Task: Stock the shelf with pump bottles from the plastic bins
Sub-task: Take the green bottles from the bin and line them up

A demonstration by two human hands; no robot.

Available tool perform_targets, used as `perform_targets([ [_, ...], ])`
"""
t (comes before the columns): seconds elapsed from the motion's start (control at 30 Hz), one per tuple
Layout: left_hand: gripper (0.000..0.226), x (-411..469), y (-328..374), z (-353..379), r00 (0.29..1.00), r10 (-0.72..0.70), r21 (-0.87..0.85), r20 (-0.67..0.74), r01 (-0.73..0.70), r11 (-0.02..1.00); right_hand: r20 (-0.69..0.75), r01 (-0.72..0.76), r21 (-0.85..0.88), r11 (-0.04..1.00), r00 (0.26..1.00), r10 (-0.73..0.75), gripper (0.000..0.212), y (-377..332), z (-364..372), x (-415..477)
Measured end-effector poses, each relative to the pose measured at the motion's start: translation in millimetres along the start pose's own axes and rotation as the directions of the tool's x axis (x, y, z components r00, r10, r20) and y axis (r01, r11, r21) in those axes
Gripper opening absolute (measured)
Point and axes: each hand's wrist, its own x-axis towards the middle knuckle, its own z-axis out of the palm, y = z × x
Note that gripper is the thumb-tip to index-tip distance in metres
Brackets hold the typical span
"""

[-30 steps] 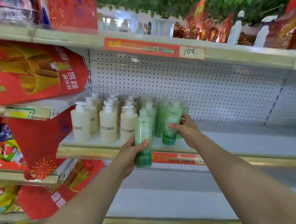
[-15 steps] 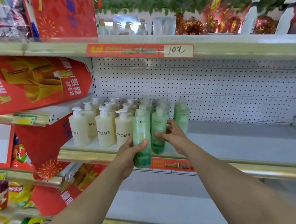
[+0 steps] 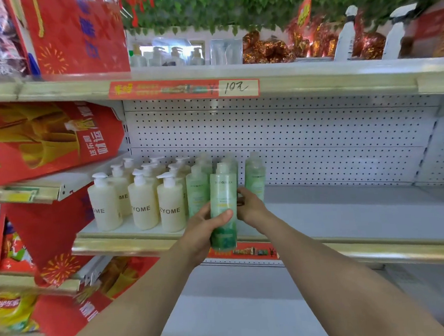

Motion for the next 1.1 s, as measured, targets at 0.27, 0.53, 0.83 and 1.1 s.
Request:
perform_targets([
  [0.27,0.063,-6.0,-7.8,-22.6,1.0,-0.015,-0.004,-0.021,0.015,1.0,0.062,-0.027,0.125,0.992,0.998,0.019,0.062,3.0,2.9,1.5],
  [0.53,0.058,-15.4,-12.1,-41.3,0.997,-0.012,-0.008,-0.072,0.012,1.0,0.061,-0.018,0.176,0.984,0.998,0.007,0.07,4.5,4.4,6.7],
  [0.83,0.049,-1.8,-3.8,-1.3,0.998,-0.018,0.018,-0.054,0.019,1.0,-0.067,-0.009,0.393,0.92,0.997,0.038,0.057,-21.9,-21.8,-16.5],
  [1.1,0.053,18.8,-2.2,44.7,0.989,0.103,0.402,-0.105,-0.052,0.914,0.125,0.08,0.302,0.95,0.985,-0.123,0.047,-29.2,-75.3,-29.3],
])
